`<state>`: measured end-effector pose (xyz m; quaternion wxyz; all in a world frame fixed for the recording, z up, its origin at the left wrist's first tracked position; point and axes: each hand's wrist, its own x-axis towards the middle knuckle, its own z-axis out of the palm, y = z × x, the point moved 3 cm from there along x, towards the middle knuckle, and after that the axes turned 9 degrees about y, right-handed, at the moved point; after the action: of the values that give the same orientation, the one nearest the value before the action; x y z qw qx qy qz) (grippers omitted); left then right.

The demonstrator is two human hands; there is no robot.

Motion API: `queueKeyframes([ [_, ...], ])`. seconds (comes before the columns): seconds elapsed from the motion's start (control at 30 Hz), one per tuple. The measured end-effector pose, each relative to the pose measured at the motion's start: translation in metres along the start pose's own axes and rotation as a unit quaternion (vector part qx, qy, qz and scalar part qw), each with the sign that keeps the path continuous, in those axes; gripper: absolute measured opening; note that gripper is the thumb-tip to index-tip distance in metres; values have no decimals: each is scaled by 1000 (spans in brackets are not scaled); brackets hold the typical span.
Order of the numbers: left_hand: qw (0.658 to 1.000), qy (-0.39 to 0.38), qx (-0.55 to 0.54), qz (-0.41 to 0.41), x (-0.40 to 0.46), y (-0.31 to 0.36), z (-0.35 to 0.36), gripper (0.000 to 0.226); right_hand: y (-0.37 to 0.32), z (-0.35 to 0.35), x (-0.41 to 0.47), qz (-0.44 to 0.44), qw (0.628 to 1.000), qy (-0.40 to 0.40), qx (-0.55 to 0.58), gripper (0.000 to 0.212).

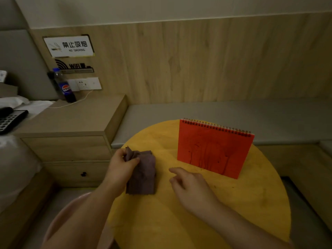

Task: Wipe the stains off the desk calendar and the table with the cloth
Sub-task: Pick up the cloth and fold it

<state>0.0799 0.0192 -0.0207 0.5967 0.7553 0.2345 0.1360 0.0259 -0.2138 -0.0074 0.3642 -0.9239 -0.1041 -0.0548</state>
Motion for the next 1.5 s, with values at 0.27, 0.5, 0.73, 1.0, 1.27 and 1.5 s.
queueKeyframes([
  [0.27, 992, 54, 68, -94, -4, -22, -23, 10, -35, 79, 83, 225, 972, -4, 72, 42],
  [0.5, 983, 57, -20, -174, 3, -33, -24, 30, -39, 117, 119, 334, 927, -30, 171, 37],
  [0.73, 972, -9, -165, -169, -14, -29, -17, 25, -49, 73, 96, 179, 947, -20, 267, 7],
  [1.0, 962, -113, -248, -20, -68, 14, 8, 58, -33, -16, 32, 63, 928, -14, 366, 32],
  [1.27, 953, -124, -277, 12, -129, 44, 37, 78, -5, -69, -11, 47, 917, 107, 381, 21],
  [1.5, 877, -313, -330, -156, -171, 42, 59, 111, 17, -112, -45, 81, 866, 58, 491, 18],
])
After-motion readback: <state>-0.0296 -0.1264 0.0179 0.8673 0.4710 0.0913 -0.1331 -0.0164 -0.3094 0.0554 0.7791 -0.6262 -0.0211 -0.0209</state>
